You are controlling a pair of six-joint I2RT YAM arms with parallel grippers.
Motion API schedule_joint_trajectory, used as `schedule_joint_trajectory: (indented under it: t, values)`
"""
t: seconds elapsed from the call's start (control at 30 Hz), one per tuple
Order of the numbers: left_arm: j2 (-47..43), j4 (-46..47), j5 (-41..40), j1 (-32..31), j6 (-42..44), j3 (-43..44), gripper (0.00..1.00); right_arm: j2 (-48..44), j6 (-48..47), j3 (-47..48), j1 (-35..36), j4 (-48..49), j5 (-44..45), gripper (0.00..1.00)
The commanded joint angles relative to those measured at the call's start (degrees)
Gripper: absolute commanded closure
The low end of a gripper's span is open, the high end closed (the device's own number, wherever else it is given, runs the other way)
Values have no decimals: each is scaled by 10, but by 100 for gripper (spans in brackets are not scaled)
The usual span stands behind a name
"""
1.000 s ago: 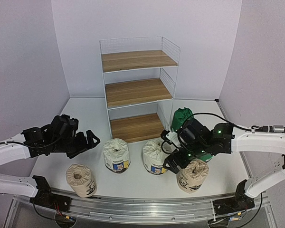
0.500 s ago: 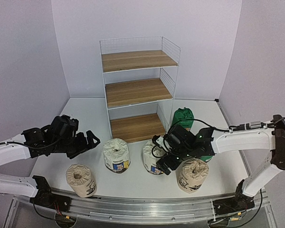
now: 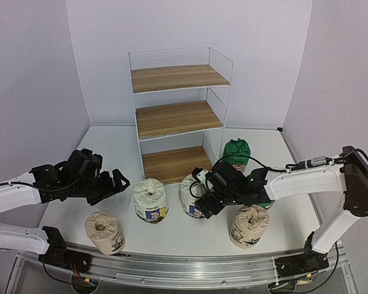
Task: Place and organize the paper towels onto the shelf
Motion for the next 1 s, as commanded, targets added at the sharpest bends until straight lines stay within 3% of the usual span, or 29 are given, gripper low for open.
schedule_joint_trajectory:
  t: [0.0,0.23,0.37,0.73,0.9,0.97]
  values:
    - [2,11,-1,-1,-8,6,0,-3,2,-14,0,66,20,15]
    - [13,12,3,-1,-7,11,0,-14,15,-39,0,108,29,37]
    - [18,13,3,-1,-3,14,0,-24,22,-45,0,111,21,44]
    - [10,22,5,-1,-1,2,0,-54,1,-13,-3,135,44,50]
    - [2,23,2,-1,-2,-2,0,-44,2,-3,-28,154,26,67]
    - [-2,23,0,-2,-2,-4,0,-39,-4,-2,-36,172,15,68]
